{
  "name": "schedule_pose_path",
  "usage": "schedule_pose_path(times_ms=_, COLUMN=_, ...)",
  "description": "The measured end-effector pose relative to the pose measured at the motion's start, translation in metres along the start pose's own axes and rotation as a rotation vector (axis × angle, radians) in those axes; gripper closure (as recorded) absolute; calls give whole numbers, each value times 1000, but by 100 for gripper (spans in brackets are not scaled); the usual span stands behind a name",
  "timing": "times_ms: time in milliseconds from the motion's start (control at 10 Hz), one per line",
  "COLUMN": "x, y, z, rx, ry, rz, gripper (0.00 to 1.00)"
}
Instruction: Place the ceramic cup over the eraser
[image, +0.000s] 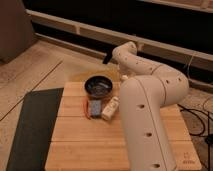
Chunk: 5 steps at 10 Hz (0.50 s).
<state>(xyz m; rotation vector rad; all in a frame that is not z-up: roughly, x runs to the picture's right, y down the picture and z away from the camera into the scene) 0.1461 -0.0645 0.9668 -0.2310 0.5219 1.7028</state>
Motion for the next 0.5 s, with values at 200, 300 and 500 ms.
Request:
schedule_pose_path(times_ms=200, x=1, y=0, z=1, rx=1, ry=3, rz=-2, gripper=20)
schedule_pose_path(times_ms=300, x=1, y=0, z=0, rx=0, ry=2, rz=-2, gripper=20)
schedule_pose_path(times_ms=500, x=0, y=0, z=0, rx=-1, ry=0, rz=-1, gripper=20)
